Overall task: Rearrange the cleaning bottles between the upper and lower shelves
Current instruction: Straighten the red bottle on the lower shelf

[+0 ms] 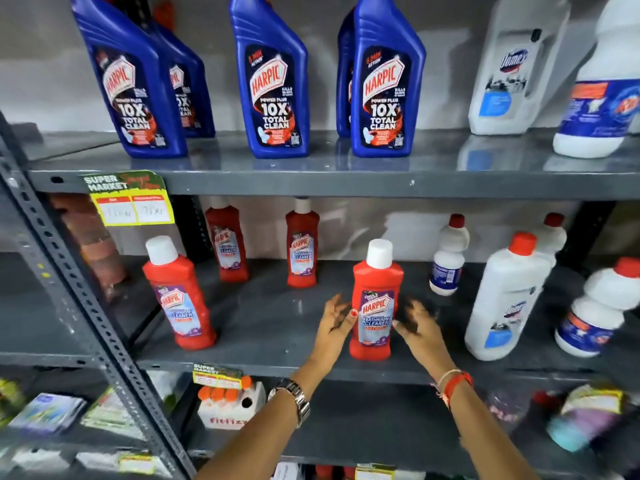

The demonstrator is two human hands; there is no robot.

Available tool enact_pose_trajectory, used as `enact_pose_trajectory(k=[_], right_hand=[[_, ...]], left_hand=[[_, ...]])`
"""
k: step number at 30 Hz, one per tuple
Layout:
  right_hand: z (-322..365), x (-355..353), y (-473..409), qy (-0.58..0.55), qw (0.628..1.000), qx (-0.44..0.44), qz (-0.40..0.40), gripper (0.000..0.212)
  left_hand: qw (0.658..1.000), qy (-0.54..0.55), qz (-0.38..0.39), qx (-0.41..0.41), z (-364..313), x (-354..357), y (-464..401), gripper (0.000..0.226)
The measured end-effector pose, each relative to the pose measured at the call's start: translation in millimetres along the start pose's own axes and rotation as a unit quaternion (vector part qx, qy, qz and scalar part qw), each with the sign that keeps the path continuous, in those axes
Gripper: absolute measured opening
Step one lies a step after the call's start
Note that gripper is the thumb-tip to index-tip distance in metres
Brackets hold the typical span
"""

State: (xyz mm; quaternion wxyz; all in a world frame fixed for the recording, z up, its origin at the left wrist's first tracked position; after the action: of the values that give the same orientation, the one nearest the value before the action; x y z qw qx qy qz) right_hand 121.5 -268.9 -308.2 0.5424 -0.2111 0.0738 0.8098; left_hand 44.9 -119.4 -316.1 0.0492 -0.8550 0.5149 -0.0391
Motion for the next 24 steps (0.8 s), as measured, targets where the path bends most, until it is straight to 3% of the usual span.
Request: enact_pose_trajectory(k=[5, 19, 24], right_hand=[[-8, 11, 0, -0.02, 1.0, -0.001, 0.01, 0.032], [35, 99, 2, -0.055, 0.996, -0.039, 0.063, 0.033], [38, 119, 1, -0.055, 0.995, -0.037, 0.071, 0.036]], left_hand=[[0.999, -0.047, 0.007, 0.013, 6, -1, -3, 0.029], [0.988, -0.092, -0.122, 0.026, 5, -89, -4, 0.022], [0.988, -0.083, -0.128, 0.008, 6, -108, -3, 0.023]])
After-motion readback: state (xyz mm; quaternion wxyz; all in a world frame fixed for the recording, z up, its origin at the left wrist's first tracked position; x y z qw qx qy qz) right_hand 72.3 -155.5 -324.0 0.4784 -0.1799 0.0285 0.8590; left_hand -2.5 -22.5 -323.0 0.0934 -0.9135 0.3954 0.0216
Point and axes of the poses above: each hand's wrist, its own y-axis away from the middle knuckle, its own x-axis out of the palm, z = x × y, the point moved 1 cm from there along -y, towards the middle knuckle, and after that the axes turned 1 degree about -x, right-handed, at the moved point
